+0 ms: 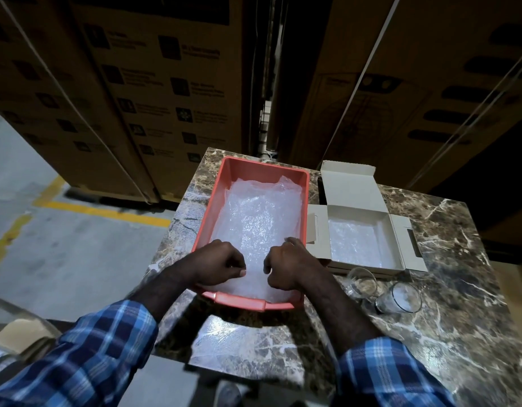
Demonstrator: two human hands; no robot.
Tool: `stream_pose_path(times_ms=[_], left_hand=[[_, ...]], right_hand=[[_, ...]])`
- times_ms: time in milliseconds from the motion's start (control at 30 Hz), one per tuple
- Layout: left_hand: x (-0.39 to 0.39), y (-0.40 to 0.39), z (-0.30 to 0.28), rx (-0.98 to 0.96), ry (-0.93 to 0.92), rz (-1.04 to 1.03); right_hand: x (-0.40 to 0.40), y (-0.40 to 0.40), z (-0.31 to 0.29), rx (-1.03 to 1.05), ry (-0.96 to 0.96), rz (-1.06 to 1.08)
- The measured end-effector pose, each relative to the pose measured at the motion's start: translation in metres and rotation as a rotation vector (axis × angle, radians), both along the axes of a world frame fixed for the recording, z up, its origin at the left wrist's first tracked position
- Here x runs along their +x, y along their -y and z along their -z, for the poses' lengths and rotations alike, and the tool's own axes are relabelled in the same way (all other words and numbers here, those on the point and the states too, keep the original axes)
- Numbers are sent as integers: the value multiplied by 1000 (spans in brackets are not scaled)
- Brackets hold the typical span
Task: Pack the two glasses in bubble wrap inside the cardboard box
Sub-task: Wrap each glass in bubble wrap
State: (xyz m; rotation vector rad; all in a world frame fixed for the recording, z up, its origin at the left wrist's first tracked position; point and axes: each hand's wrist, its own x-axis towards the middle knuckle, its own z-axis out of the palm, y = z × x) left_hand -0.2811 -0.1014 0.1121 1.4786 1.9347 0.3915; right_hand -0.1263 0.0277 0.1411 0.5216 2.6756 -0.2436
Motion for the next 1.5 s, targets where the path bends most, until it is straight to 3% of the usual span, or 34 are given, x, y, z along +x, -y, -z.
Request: stream_pose_path(times_ms=[167, 433, 667, 867, 967, 1100, 1267, 1500], left_hand=[[2, 1, 0, -16, 28, 2], [2, -4, 7, -46, -12, 12], [2, -6, 12, -77, 53, -1], [7, -10, 14, -175, 43, 58], [9, -13, 20, -167, 26, 64], [10, -14, 24, -117, 13, 39], [5, -11, 29, -4, 19, -109], [2, -13, 30, -16, 34, -185]], right_hand=[[2, -3, -3, -76, -41, 30], [-3, 0, 2, -135, 111, 40], [-1, 3, 7, -25, -37, 16], [-5, 2, 5, -42, 183, -71], [-6, 2, 13, 25, 150, -86], [-3, 2, 19, 69, 86, -61], [-4, -4, 10, -54, 92, 54], [-2, -1, 2, -119, 132, 94]])
